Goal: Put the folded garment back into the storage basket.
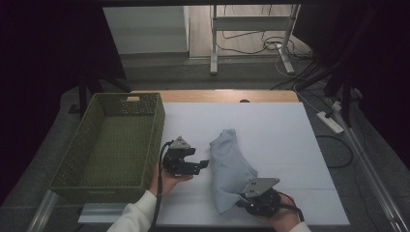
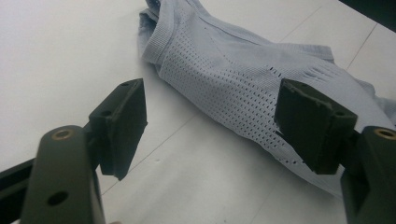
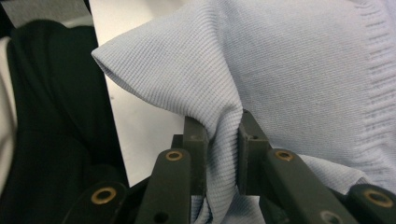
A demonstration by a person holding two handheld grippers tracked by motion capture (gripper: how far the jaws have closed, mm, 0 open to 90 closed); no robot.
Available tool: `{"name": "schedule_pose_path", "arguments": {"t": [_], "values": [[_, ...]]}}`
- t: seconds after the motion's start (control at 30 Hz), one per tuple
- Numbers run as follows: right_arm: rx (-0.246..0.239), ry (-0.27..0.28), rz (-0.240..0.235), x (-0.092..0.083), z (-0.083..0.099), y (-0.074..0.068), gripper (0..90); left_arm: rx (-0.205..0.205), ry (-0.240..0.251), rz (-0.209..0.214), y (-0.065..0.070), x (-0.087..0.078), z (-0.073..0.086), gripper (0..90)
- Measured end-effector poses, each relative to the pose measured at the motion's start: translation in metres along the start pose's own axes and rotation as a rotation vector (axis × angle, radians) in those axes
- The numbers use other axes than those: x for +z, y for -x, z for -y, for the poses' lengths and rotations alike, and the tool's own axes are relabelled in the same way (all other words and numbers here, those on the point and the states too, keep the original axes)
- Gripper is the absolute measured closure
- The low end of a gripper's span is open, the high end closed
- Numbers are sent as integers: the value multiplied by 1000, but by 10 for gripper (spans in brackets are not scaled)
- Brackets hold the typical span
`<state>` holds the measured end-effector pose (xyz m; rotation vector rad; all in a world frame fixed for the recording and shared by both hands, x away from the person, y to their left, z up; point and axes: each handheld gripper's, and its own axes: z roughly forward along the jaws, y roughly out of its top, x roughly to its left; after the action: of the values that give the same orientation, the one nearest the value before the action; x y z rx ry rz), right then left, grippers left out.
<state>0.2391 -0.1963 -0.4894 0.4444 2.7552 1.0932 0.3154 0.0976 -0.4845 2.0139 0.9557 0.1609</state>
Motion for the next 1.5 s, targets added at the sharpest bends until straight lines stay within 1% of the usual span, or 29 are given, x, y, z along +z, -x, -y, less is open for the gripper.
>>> {"name": "schedule_pose_path", "arguments": {"t": [0.17, 0.37, 0.43, 0.47, 0.67, 0.73, 0.93, 1.03, 1.13, 1.27, 1.4, 1.43, 1.5], "values": [[15, 13, -21, -1, 0, -1, 774, 1, -1, 0, 0, 1, -1, 260], [7, 8, -32, 0, 1, -2, 774, 2, -3, -4, 1, 6, -3, 259], [5, 8, -36, 0, 2, -1, 774, 8, -9, -6, 1, 8, -4, 257], [4, 5, -34, 0, 2, -1, 774, 4, -6, -6, 1, 10, -6, 256], [2, 9, -41, 0, 3, 0, 773, 4, -3, -7, 2, 23, -18, 255], [2, 7, -42, 1, 3, 0, 773, 3, -3, 0, 2, 29, -23, 257], [-6, 4, -37, 0, 4, 0, 773, 9, -13, -1, 0, 41, -36, 255], [-8, 1, -38, 1, 4, -1, 773, 8, -21, 2, -3, 44, -40, 246], [-6, 0, -38, 1, 4, -1, 773, -6, -23, 1, -8, 47, -42, 238], [-8, -2, -37, 1, 4, -1, 773, -15, -30, -14, -14, 53, -45, 227], [-11, -6, -33, 2, 4, -1, 773, -32, -40, -20, -22, 61, -50, 221], [-12, -7, -34, 2, 4, -1, 772, -43, -40, -18, -24, 63, -51, 221], [-12, -7, -34, 2, 4, -1, 773, -53, -41, -25, -27, 67, -53, 221]]}}
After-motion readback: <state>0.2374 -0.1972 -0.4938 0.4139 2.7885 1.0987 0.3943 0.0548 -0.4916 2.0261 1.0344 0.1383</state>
